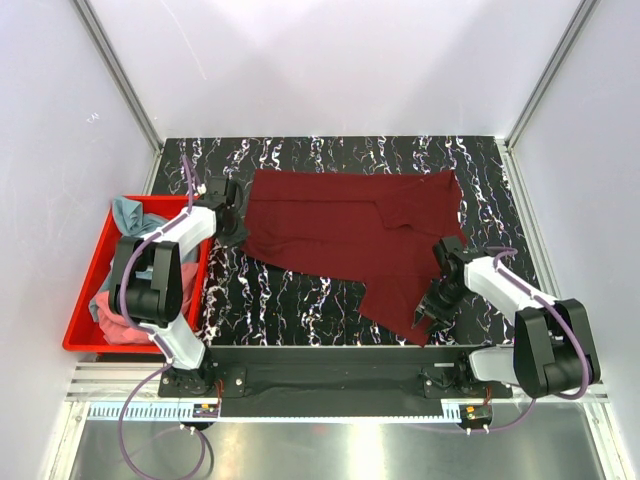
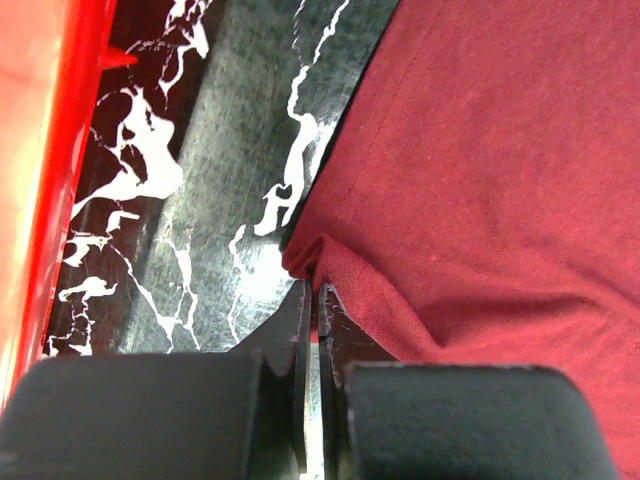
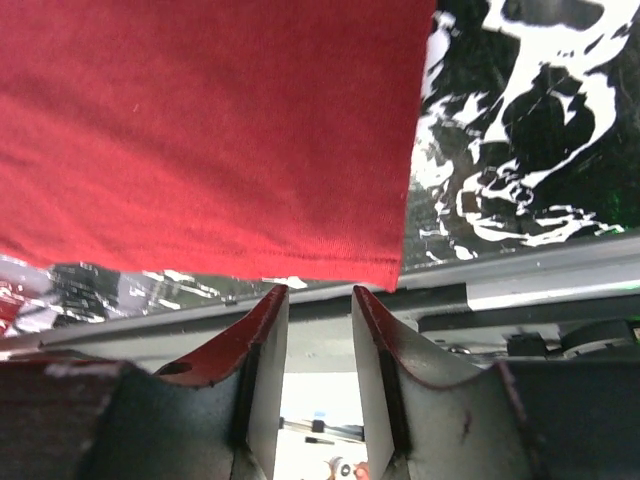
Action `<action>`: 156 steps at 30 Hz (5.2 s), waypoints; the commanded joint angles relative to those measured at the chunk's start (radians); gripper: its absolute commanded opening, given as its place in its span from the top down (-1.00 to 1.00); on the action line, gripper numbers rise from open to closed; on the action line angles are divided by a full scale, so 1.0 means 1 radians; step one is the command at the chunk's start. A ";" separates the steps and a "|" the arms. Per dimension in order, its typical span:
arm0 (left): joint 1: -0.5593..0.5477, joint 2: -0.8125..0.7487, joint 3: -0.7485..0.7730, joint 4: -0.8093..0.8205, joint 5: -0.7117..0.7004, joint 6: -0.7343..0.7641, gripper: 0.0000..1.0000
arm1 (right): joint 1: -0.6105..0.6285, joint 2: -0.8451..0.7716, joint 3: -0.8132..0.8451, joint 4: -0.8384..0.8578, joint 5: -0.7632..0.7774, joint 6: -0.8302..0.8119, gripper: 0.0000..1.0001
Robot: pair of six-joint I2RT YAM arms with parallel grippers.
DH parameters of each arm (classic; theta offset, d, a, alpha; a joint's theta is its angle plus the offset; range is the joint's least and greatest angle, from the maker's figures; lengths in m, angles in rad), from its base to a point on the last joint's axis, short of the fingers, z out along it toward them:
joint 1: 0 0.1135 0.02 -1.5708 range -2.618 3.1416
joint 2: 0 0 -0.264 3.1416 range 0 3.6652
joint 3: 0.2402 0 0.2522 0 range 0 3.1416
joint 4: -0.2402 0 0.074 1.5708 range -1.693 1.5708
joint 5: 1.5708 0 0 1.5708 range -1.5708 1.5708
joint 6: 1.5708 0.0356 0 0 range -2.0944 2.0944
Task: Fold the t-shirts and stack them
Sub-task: Fold the tshirt
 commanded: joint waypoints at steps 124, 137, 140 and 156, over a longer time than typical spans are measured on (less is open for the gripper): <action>0.012 0.037 0.058 0.007 0.129 0.016 1.00 | -0.070 0.413 0.305 0.330 0.059 -0.087 0.20; 0.010 0.032 0.046 0.014 0.127 0.009 1.00 | -0.068 0.381 0.259 0.294 0.096 -0.039 0.77; 0.010 0.023 0.044 0.008 0.126 0.012 1.00 | -0.068 0.315 0.268 0.208 0.136 -0.042 0.94; 0.012 -0.217 -0.120 -0.034 0.132 0.008 1.00 | -0.070 -0.099 0.306 -0.153 0.128 -0.007 1.00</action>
